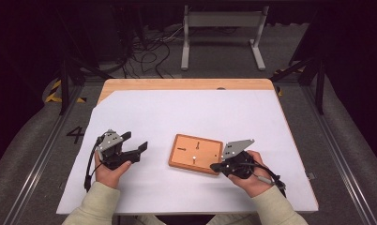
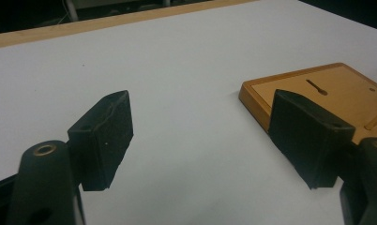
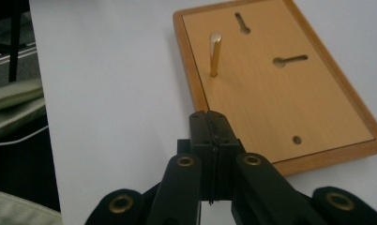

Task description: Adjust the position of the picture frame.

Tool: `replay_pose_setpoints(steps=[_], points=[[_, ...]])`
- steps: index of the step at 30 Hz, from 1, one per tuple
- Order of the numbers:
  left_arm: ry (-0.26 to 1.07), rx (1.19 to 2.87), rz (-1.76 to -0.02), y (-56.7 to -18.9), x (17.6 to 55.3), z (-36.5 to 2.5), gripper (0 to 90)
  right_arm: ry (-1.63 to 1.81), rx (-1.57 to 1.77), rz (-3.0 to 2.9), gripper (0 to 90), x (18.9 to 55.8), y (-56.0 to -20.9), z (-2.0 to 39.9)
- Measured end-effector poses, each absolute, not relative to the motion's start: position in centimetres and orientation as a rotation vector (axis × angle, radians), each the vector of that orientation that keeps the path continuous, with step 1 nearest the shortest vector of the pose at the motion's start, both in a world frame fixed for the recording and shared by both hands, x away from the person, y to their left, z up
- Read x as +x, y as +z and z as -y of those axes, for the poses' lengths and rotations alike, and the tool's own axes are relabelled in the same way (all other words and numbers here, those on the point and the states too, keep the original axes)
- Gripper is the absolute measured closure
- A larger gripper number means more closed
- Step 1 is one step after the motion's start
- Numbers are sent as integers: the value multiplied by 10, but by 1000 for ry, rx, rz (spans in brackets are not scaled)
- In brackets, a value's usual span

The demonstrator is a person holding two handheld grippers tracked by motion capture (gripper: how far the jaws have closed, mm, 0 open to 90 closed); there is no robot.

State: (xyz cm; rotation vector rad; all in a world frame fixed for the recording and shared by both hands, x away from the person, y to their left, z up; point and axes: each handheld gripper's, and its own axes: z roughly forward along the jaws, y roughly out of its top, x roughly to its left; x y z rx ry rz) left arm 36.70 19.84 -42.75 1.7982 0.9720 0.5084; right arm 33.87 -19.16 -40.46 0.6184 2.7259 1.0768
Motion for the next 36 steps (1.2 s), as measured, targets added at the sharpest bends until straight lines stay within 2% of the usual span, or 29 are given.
replay_pose_setpoints(steps=[6,12,36], points=[[504,1833,-938,-429,366,-194,278,1030,607,-2783,900,335,-419,188],[493,1835,-943,-430,367,-194,274,939,625,-2839,900,338,-432,186],[484,1860,-933,-433,369,-188,274,813,722,-2702,900,349,-440,204]])
